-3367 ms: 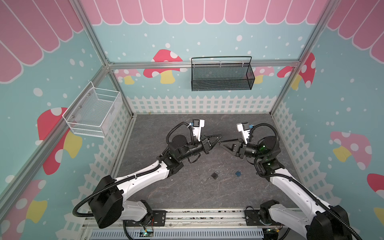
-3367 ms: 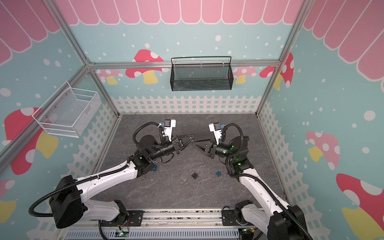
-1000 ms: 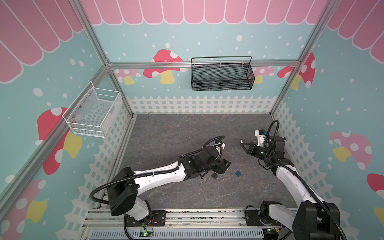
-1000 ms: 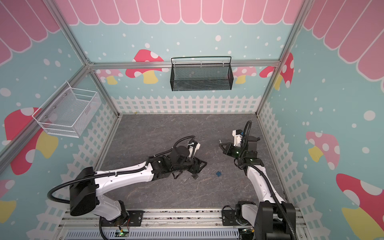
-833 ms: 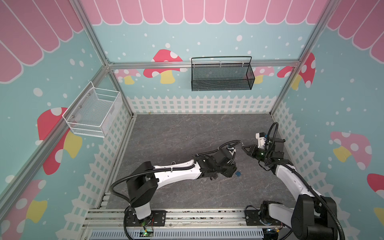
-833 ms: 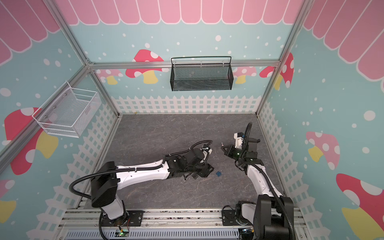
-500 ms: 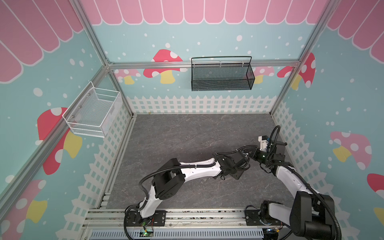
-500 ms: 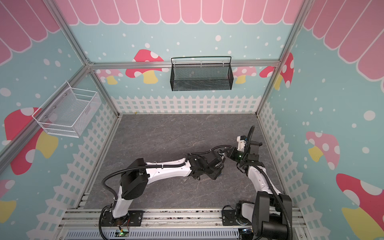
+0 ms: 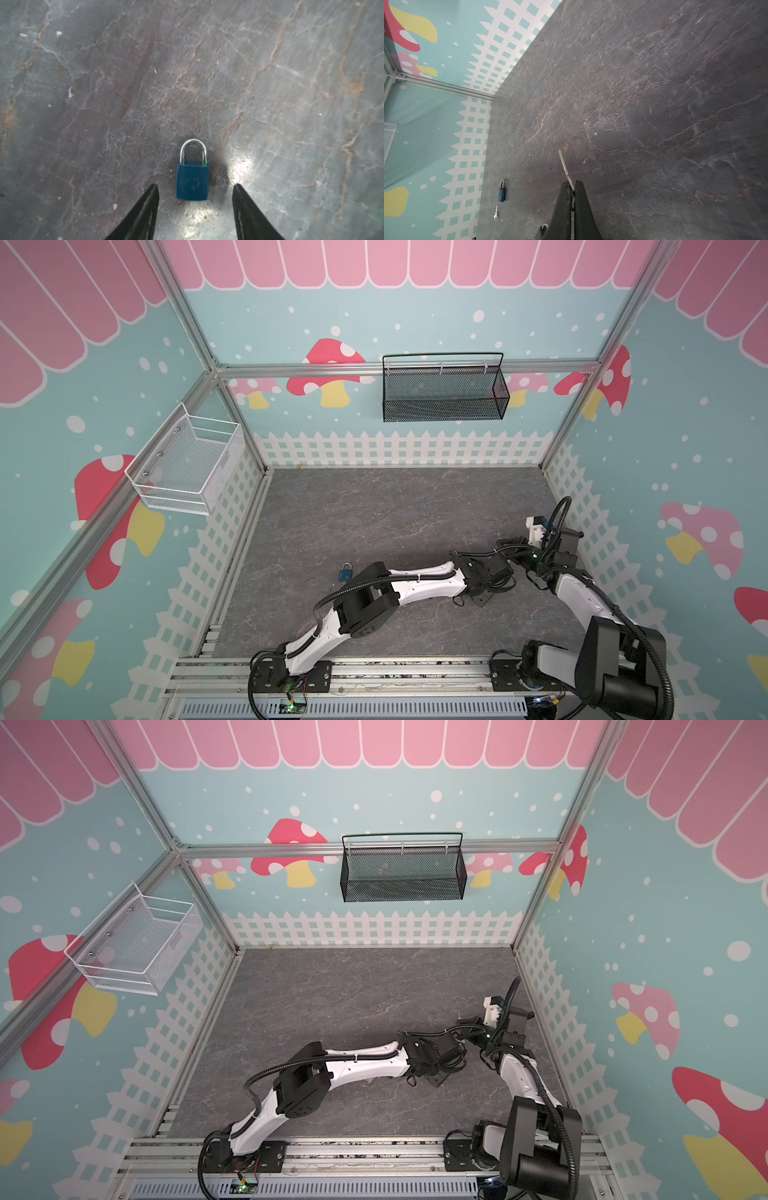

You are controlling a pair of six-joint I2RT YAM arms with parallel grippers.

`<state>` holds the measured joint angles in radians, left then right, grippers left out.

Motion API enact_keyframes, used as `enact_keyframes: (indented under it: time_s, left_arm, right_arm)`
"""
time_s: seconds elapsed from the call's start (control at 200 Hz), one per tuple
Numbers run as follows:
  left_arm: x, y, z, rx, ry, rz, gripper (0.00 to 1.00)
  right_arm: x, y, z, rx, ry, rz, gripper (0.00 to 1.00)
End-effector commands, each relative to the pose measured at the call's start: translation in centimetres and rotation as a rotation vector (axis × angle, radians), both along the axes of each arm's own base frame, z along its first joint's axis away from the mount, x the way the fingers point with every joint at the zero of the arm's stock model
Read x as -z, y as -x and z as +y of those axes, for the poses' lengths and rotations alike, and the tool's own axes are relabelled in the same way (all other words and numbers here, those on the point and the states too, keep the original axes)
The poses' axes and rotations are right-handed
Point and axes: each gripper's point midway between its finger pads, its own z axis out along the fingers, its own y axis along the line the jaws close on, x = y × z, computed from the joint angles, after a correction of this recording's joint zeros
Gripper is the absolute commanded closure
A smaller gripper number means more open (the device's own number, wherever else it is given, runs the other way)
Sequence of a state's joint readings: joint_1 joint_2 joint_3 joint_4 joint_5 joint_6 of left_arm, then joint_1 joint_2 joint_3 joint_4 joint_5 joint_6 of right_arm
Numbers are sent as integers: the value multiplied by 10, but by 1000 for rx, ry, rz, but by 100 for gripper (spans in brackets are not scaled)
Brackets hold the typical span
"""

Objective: Unlock with the key
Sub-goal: 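Lower the left gripper and close it on the blue padlock body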

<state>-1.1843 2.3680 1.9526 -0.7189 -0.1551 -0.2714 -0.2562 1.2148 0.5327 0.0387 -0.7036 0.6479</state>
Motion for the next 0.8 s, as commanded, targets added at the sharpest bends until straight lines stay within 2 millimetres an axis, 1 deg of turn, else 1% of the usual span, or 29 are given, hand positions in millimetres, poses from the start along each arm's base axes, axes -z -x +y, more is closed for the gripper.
enact_keyframes:
  time_s: [0.0, 0.25, 0.49, 0.645, 0.715, 0.795]
  left_arm:
    - [11, 3, 6, 19, -73, -1, 44]
    - [27, 5, 7, 12, -115, 37, 50]
    - [38, 2, 9, -13, -137, 64, 53]
    - [45, -1, 17, -46, -145, 110, 59]
    - [47, -1, 18, -50, -146, 114, 60]
    - [49, -2, 18, -51, -152, 111, 64]
  right_arm:
    - [0, 1, 2, -15, -26, -10, 100]
    - [2, 3, 2, -17, -35, -10, 100]
    - [2, 2, 1, -18, -41, -9, 100]
    - [3, 3, 2, -23, -47, -8, 100]
    - [3, 2, 2, -24, -47, -10, 100]
    - [3, 2, 2, -24, -50, -9, 100]
